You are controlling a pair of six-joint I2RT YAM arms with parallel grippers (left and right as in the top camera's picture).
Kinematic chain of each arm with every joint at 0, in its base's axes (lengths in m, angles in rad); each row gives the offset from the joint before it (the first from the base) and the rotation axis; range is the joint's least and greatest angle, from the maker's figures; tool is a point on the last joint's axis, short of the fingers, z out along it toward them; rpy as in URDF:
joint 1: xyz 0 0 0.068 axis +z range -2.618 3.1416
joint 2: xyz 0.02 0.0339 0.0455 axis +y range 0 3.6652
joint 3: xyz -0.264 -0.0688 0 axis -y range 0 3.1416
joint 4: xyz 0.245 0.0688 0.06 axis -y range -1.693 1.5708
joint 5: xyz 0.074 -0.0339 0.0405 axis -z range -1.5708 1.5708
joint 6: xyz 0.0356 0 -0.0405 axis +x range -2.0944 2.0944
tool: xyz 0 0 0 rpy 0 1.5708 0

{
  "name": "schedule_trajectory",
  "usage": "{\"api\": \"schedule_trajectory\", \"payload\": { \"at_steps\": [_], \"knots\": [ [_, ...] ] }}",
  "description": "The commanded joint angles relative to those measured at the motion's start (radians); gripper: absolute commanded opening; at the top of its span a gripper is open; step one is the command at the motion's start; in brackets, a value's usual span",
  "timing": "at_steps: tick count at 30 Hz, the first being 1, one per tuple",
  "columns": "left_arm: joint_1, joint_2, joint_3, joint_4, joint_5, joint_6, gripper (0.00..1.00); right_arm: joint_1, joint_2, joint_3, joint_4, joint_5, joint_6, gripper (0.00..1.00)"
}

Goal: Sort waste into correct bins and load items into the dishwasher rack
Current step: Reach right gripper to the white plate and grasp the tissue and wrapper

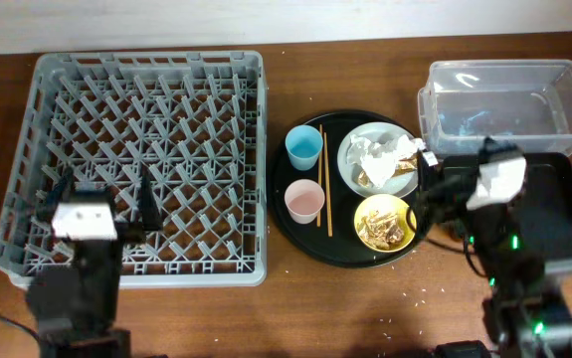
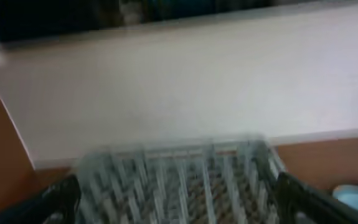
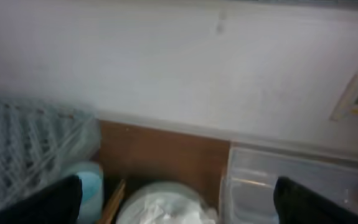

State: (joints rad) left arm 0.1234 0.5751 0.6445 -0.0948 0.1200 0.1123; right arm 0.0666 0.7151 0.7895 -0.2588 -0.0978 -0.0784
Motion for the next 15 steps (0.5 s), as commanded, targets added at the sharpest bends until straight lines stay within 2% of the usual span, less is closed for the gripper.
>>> {"api": "schedule_trajectory", "payload": {
  "at_steps": [1,3,5,10,11,12,14,15],
  "knots": [
    [-0.003,0.196,0.239,-0.159,0.023,0.006,1.0,0.005,0.192,0.237,-0.173,-0.034,0.015,0.99],
    [-0.003,0.327,0.38,-0.303,0.023,0.006,1.0,0.005,0.355,0.427,-0.372,-0.036,0.066,0.99],
    [-0.004,0.455,0.496,-0.423,0.041,0.006,1.0,0.005,0.474,0.555,-0.494,-0.116,0.076,0.98],
    [-0.004,0.605,0.519,-0.415,0.075,0.006,0.99,0.005,0.676,0.592,-0.474,-0.336,0.099,0.98],
    [-0.003,0.63,0.519,-0.415,0.075,0.006,1.0,0.005,0.722,0.592,-0.467,-0.319,0.162,1.0],
    [-0.003,0.671,0.519,-0.415,0.075,0.006,1.0,0.005,0.769,0.592,-0.459,-0.259,0.301,0.95],
    [-0.003,0.737,0.519,-0.415,0.075,0.006,1.0,0.012,0.874,0.592,-0.478,-0.035,0.669,0.95],
    [-0.003,0.755,0.519,-0.415,0.075,0.006,0.99,0.018,0.901,0.592,-0.487,0.021,0.75,0.95]
  ]
}}
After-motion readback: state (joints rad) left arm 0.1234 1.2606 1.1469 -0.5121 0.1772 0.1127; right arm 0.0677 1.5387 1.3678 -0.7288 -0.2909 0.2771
